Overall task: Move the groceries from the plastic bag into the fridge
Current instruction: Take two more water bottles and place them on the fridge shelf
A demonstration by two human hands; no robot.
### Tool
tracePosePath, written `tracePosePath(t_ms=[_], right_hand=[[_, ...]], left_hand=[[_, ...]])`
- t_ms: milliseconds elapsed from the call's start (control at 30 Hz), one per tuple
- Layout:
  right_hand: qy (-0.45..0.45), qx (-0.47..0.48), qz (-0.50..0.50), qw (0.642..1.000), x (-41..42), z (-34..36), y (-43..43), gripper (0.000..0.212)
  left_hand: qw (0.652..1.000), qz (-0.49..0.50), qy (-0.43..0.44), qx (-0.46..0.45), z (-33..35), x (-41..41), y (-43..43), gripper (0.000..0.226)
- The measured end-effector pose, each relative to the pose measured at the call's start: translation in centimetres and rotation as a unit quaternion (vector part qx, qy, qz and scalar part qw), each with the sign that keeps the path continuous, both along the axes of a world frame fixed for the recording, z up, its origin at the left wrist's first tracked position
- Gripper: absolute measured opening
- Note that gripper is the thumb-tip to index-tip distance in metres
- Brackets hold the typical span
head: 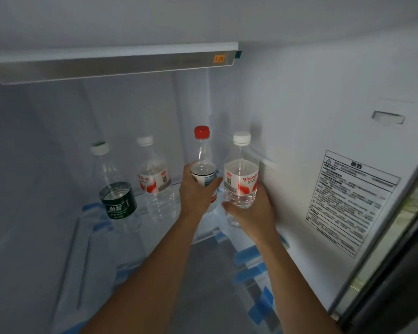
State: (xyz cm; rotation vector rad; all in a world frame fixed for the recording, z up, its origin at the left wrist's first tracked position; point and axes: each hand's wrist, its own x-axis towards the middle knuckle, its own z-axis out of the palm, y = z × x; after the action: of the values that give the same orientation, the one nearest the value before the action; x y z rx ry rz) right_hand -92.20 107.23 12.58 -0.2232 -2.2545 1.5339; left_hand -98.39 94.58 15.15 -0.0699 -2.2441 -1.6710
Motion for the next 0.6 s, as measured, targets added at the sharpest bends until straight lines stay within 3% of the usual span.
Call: tracePosePath(t_ms=[300,600], right_hand=[[0.003,0.05,-0.002,0.999,-0.1,-0.7,-0.4,0.042],[-0.007,0.041,0.032,0.999,-0.2,-0.9,-0.3,0.05]], left_hand=[[0.996,-0.004,-0.052,-0.079,-2.7,1.7,-1.8,0.066],[0.988,-0.013,-0.076,-0.136,-2.0,3.3,-2.1,0.067]])
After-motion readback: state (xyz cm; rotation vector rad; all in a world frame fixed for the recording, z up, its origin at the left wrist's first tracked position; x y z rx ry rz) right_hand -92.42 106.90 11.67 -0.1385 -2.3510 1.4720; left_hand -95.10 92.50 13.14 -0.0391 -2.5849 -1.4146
